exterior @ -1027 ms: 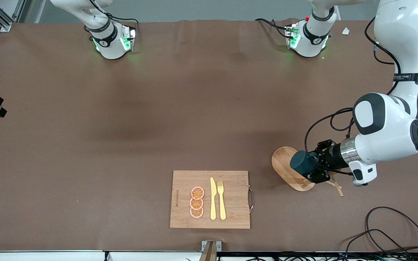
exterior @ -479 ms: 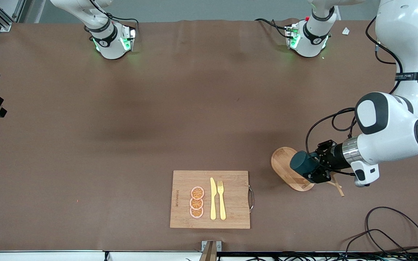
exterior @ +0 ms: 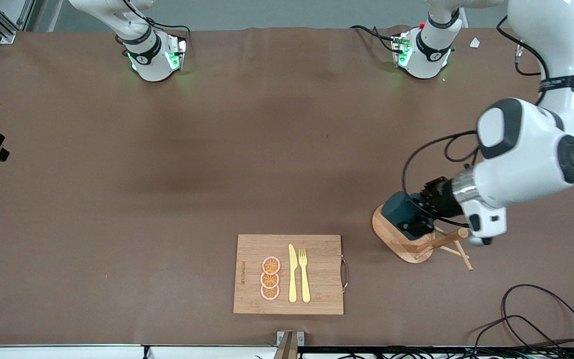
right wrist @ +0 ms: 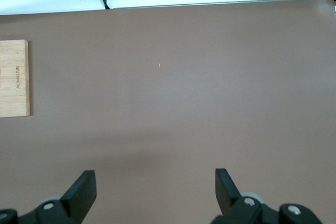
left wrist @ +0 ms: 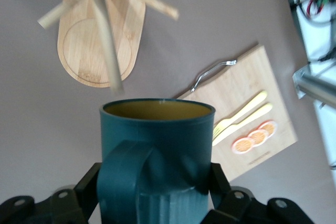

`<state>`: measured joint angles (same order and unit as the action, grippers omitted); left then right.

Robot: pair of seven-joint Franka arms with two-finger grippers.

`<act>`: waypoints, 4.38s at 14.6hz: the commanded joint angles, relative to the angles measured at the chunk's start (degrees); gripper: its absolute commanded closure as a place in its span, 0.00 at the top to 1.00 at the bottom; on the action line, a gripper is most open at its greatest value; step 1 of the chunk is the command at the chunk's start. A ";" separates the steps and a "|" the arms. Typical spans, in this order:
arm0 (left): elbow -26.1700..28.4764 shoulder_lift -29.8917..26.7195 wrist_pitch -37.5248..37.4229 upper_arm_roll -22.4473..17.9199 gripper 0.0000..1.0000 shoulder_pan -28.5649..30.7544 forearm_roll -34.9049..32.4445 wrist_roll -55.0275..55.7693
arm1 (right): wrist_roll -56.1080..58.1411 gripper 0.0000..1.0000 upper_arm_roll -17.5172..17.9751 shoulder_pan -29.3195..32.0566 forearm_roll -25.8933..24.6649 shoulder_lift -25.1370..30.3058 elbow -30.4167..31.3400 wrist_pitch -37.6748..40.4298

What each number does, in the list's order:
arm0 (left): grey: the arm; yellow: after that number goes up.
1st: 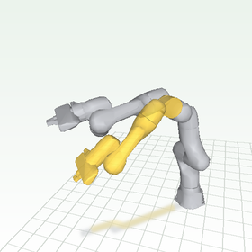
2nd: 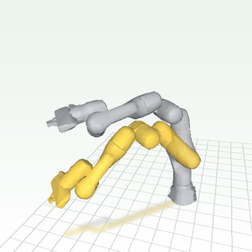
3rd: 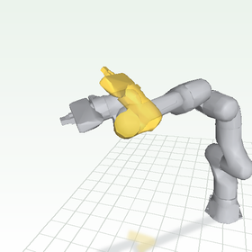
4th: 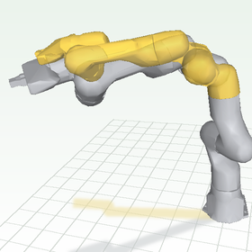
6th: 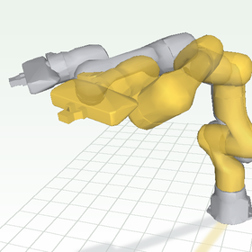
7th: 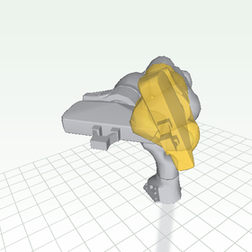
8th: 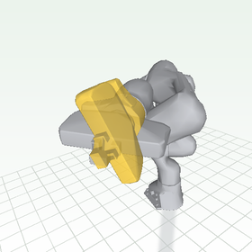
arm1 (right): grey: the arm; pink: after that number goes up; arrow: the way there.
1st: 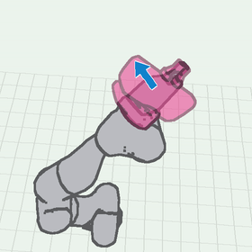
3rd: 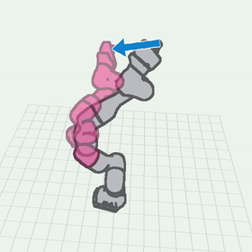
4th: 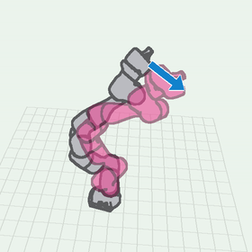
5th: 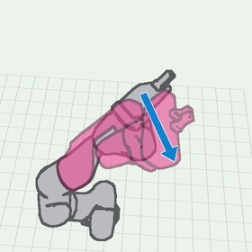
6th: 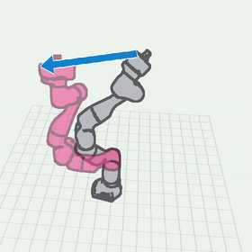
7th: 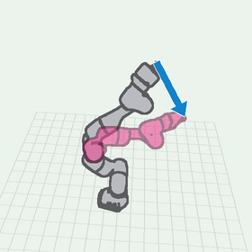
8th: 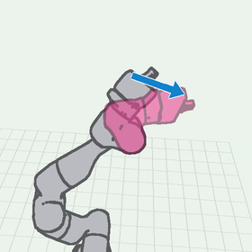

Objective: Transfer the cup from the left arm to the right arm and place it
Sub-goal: 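Carry the teal mug with the left gripper toward the table middle, then set the mug upright on the table and open the left gripper, then raise the left gripper away while the right gripper reaches the mug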

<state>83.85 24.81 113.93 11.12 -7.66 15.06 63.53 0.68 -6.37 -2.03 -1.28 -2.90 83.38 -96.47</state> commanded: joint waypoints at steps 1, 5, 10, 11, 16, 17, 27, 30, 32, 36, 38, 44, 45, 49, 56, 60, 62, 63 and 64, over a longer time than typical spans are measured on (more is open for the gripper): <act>0.00 -0.03 0.41 -0.39 0.60 -6.29 -7.65 2.12 | -0.42 1.00 0.39 0.62 0.58 -0.27 -0.50 -0.12; -1.85 3.31 6.81 -0.57 0.60 -14.64 -17.58 8.08 | -0.33 1.00 0.39 0.62 0.58 -0.27 -0.50 -0.12; -1.94 8.49 14.90 -1.10 0.61 -24.23 -35.15 22.14 | -0.33 1.00 0.39 0.62 0.58 -0.27 -0.50 -0.12; -2.03 9.63 15.70 -1.10 0.61 -25.90 -38.49 24.43 | -0.33 1.00 0.39 0.62 0.49 -0.27 -0.50 -0.12; -2.29 13.42 15.97 -1.10 0.60 -32.76 -56.60 35.51 | -0.33 1.00 0.39 0.71 0.49 -0.27 -0.50 -0.12; -2.29 14.30 16.06 -1.10 0.60 -33.55 -60.02 35.87 | -0.33 1.00 0.39 0.71 0.32 -0.27 -0.50 -0.21; -2.29 22.64 12.65 -1.27 0.59 -43.31 -100.64 58.62 | 0.28 1.00 0.65 0.35 -0.39 -0.62 -0.50 0.06; -2.20 25.54 6.24 -1.27 0.59 -46.73 -108.64 65.30 | 0.28 1.00 0.39 0.80 0.14 -0.97 -0.50 -0.03; -2.29 28.26 1.49 -1.27 0.59 -49.11 -113.03 68.38 | 0.11 1.00 0.39 0.71 0.32 -0.97 -0.50 -0.03; -2.03 36.35 -12.12 -1.19 0.59 -52.01 -122.27 77.87 | -0.07 1.00 0.30 0.62 0.67 -0.88 -0.50 0.84; -1.94 38.38 -13.82 -1.19 0.60 -52.02 -125.00 80.60 | -0.07 1.00 0.30 0.62 0.58 -0.88 -0.50 3.74; -1.85 38.13 -13.91 -1.10 1.00 -52.02 -124.22 79.39 | 0.28 1.00 0.30 0.71 0.58 -0.97 -0.42 3.84; -2.11 37.77 -13.82 -0.92 1.00 -52.02 -123.70 78.69 | 0.37 1.00 0.30 0.62 0.41 -1.40 -0.41 3.84; -2.56 35.41 -13.65 0.04 1.00 -52.02 -119.30 74.90 | 0.02 1.00 0.57 -0.17 -0.03 -4.92 -0.41 3.92; -2.56 27.07 -13.91 9.09 1.00 -52.02 -107.04 68.69 | 0.28 1.00 0.74 0.00 0.76 -11.16 -0.33 2.96; -2.56 16.35 -13.39 9.54 1.00 -51.32 -90.68 61.46 | 0.11 1.00 0.74 0.27 0.84 -12.57 0.11 3.30; -2.64 11.69 -11.02 9.54 1.00 -48.78 -83.56 57.96 | 0.02 1.00 0.83 -0.87 0.84 -12.57 0.29 4.79; -2.56 9.49 -10.05 9.54 1.00 -47.02 -80.13 53.93 | -0.16 1.00 0.74 -2.62 0.84 -12.57 0.29 6.37; -2.64 7.47 -9.70 9.45 1.00 -45.01 -76.44 49.80 | -0.33 1.00 0.74 -3.85 0.76 -12.57 0.29 6.73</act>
<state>79.34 36.84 101.44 20.50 -56.97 -67.35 119.27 0.77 -5.61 -3.29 -0.94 -15.75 83.63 -91.28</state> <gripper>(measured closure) 0.000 0.000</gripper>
